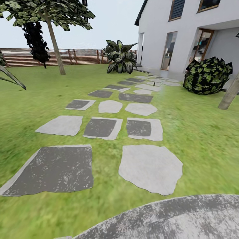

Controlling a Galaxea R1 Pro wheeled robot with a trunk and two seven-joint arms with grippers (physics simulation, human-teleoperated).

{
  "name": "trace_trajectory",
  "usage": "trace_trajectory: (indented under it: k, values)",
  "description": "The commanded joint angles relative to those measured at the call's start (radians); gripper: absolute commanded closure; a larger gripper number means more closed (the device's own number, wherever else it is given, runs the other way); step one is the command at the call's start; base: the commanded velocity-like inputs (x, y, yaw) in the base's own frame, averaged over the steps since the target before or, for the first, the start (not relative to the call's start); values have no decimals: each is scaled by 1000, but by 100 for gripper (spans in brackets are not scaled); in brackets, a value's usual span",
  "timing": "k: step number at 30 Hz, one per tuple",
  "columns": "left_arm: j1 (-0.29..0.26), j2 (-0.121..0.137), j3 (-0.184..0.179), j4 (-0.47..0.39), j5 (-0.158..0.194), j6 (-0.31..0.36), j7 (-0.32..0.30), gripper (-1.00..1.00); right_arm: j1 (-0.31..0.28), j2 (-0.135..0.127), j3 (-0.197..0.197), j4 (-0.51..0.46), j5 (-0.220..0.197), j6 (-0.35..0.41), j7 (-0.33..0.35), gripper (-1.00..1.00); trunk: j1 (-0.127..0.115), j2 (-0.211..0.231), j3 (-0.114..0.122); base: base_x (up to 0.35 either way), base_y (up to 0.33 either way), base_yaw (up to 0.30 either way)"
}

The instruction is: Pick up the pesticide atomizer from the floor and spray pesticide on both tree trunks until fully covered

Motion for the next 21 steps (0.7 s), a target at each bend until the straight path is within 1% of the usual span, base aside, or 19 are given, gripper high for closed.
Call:
trace_trajectory:
  k: [1, 8, 14, 18, 21]
  values:
    - [-1, 0, 2, 1, 2, -3, 0, -100, 0, 0, 0, 1, 0, -3, 0, -100, 0, 0, -1, 338, 0, 0]
    - [0, 0, 2, 1, 1, -3, 0, -100, 0, 0, 0, 1, 0, -4, 0, -100, 0, 0, -1, 338, 0, 0]
    - [0, 13, 2, 2, 1, -4, 0, -100, 0, 8, 2, 1, -4, -4, 4, -100, 0, 0, -1, 338, 0, 0]
    - [0, 24, 2, 1, 1, -5, -1, -100, 0, 32, 3, 2, -1, -18, 4, -100, 0, 0, -1, 338, 0, 0]
    - [0, 33, 2, 1, 4, -5, 0, -100, 0, 37, 3, 9, 1, -53, 3, -100, 0, 0, -1, 338, 0, 0]
